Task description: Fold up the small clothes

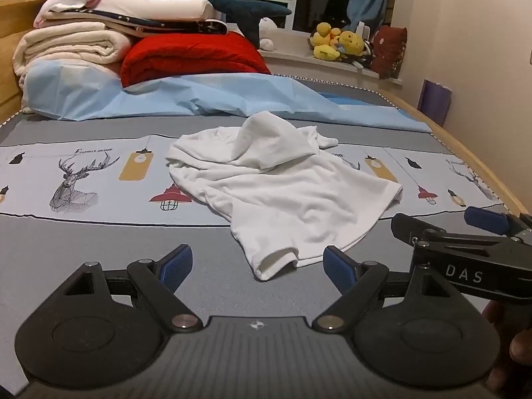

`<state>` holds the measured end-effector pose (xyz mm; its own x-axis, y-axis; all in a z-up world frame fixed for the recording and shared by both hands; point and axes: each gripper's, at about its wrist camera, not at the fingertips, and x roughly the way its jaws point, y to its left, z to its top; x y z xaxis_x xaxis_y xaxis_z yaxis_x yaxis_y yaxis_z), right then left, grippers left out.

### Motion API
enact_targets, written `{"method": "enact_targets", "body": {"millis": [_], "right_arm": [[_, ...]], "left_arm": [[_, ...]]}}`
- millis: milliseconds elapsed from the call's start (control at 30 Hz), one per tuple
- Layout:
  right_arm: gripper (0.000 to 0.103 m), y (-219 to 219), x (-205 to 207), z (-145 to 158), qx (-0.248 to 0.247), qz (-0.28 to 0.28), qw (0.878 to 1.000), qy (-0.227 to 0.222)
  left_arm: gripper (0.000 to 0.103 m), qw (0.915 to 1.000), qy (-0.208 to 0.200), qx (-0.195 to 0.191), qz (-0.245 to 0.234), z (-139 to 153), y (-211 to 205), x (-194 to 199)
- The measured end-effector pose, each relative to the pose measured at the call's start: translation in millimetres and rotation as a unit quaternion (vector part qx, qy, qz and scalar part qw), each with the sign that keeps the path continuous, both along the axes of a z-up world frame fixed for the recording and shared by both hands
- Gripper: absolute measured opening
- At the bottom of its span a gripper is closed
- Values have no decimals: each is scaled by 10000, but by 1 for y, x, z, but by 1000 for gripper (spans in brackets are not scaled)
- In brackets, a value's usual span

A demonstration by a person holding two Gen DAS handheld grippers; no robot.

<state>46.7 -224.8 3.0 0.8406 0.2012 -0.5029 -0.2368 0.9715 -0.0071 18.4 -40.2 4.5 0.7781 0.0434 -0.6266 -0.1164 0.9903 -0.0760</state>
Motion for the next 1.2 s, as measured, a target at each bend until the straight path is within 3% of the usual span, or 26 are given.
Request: {"method": "enact_targets", "body": {"millis": [700, 933, 1200], "right_arm": [[99, -3, -3, 1, -17, 0, 10000, 6], [91, 7, -3, 0, -358, 107, 9993, 37], [91, 1, 6, -1, 68, 94, 9999, -38]], "left_arm": [[89, 10000, 4, 8, 11, 2, 0, -2], [89, 10000, -7, 73, -32, 2, 0, -4], [89, 9998, -29, 6, 200, 1, 6, -1]]}}
